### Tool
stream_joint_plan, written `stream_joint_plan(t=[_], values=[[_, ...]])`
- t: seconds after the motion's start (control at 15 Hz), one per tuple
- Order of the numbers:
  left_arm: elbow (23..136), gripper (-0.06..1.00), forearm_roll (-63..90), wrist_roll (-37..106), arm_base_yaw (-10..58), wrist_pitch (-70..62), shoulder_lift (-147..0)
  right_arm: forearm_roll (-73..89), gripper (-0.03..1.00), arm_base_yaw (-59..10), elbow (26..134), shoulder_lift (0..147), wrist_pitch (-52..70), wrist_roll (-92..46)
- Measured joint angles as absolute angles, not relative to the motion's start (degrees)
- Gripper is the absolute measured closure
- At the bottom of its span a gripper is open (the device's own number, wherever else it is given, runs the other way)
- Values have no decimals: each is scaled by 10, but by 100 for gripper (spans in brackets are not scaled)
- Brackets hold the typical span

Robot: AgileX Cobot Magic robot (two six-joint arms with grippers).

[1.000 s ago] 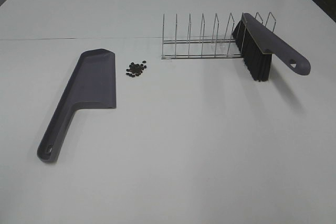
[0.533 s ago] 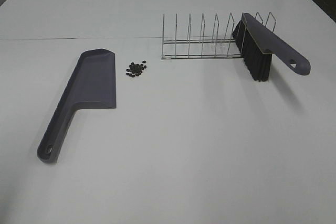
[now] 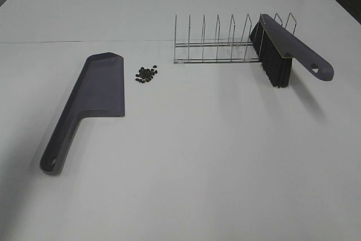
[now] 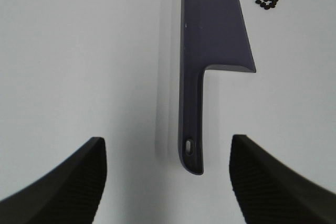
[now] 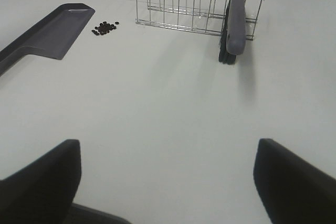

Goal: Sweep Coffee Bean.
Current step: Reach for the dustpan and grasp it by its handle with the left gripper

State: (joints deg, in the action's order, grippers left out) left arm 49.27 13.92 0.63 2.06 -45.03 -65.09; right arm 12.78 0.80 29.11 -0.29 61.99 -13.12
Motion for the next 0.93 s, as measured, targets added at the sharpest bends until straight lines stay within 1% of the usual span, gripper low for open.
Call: stream_joint_plan(t=[0.2,0.27,0.33,0.67,0.93], values=[[569,31,152,6,21,-485,-786,128,21,8,291,-3,620,-131],[608,30,154,6,26,-509,-866,128,21,8,291,-3,620,-131],[622,30,154,6,37,-512,-904,128,21,8,291,-3,620,-131],[670,29,115,-26,105,-517,-1024,128,21,8,291,-3,620,-131],[694,29,80,-57,140,-507,-1086,128,21,8,291,-3,620,-131]])
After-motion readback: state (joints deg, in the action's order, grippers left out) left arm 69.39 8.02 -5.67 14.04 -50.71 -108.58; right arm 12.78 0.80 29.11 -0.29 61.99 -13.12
